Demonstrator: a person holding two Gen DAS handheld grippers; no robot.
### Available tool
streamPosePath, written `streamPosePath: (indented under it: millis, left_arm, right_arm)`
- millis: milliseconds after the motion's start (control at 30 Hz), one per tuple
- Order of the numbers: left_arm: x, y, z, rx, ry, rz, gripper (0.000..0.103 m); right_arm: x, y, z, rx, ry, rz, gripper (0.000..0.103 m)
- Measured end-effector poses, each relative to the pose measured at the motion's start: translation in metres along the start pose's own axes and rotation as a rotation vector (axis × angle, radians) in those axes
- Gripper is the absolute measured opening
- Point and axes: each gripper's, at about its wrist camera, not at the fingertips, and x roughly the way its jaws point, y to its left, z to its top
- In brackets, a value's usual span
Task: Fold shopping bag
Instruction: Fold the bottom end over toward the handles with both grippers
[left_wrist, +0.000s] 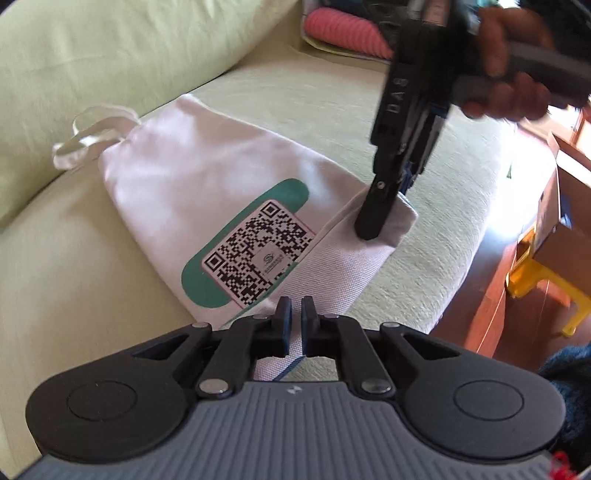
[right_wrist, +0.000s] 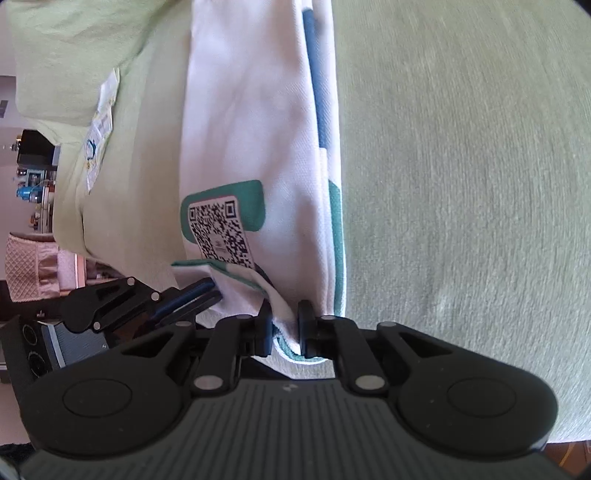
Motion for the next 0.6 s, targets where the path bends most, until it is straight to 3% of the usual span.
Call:
streamPosePath:
  millis: [100, 167, 300, 467, 600]
  left_arm:
    - [0.000, -0.004, 0.000, -0.008, 0.000, 0.023, 0.006]
    - [0.000, -0.006, 0.001, -0.002, 0.002, 0.032, 0.005]
    - [-0.001, -0.007, 0.003, -0.002, 0.010, 0.034, 0.005]
    - [-0.003, -0.006, 0.000, 0.003, -0.004, 0.031, 0.005]
    - [-0.003, -0.006, -0.007, 0.022, -0.039, 0.030, 0.005]
  right_arm:
    - [-0.029, 0.029, -0.046, -0.224, -0.321, -0.169, 0.032]
    - [-0.039, 0.049, -0.084, -0.395, -0.510, -0.333, 0.032]
    - [-0.014, 0.067, -0.113, -0.629, -0.561, -0.456, 0.008]
    - [0.020, 0.089, -0.145, -0.915, -0.591, -0.593, 0.000]
    - [0.030, 0.072, -0.135, -0.969, -0.570, -0.597, 0.000]
